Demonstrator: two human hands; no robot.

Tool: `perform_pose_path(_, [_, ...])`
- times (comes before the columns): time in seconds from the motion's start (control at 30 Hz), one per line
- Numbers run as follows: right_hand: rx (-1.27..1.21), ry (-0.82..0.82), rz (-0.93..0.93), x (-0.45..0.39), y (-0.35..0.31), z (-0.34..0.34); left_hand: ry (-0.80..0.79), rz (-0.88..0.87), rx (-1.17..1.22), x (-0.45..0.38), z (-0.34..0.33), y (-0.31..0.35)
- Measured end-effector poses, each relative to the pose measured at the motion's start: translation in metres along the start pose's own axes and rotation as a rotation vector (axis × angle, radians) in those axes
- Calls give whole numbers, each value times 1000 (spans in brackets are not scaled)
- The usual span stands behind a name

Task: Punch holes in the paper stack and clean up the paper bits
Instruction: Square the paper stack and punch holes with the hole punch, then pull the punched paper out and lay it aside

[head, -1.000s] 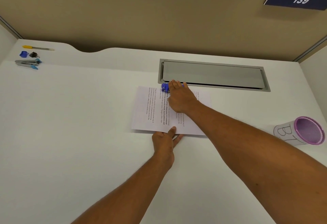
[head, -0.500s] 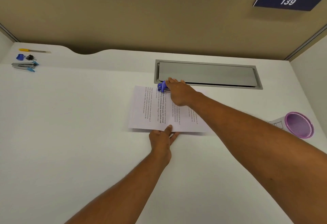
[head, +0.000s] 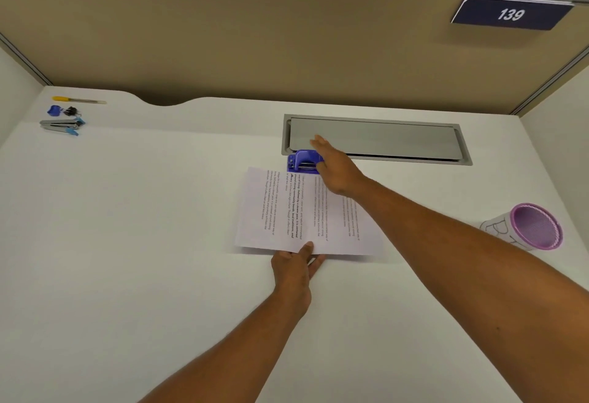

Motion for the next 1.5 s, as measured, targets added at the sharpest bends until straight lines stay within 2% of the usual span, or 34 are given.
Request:
perform_pose_path(0.13, [-177,263,-162,40,33,24,-14,-3,-2,16,21,-3])
perform_pose_path(0.23, [-243,352,-305,90,75,26,-21,-19,-5,26,36,-1])
perform_pose_path(0.37, [-460,325,-540,159,126,8,-24,-26,-19,41,53,2])
perform_pose_path(0.47, [-826,200,-645,192,135,-21,-40,-40,-21,53,63,5])
perform_pose_path(0.57, [-1026,-16,-551,207,117,-45,-59,-54,-33,65,72,6])
perform_pose_path(0.63, [-1091,-98,-482,214,104,-55,-75,-62,-37,71,78,7])
perform_pose_path(0.93, [-1057,12,-412,234,92,-60,-236,-79,-72,89,108,19])
perform_pose_path(1.1, [-1046,61,-379,252,99,-51,-172,-121,-92,66,151,73])
perform_pose_path(1.33, [-945,148,-311,267,94,-27,-447,-250,-662,58,130,146])
perform_pose_path(1.5, [-930,262,-246,270,85,-4,-435,-458,-889,60,102,169])
Point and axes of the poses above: each hand's wrist, its own x-axis away from the middle knuckle, its own z-axis out of the back of the hand, y = z × x, the point moved 9 cm from there along -x, towards the middle knuckle, and after that the axes turned 5 degrees about -z, right-handed, at the moved point
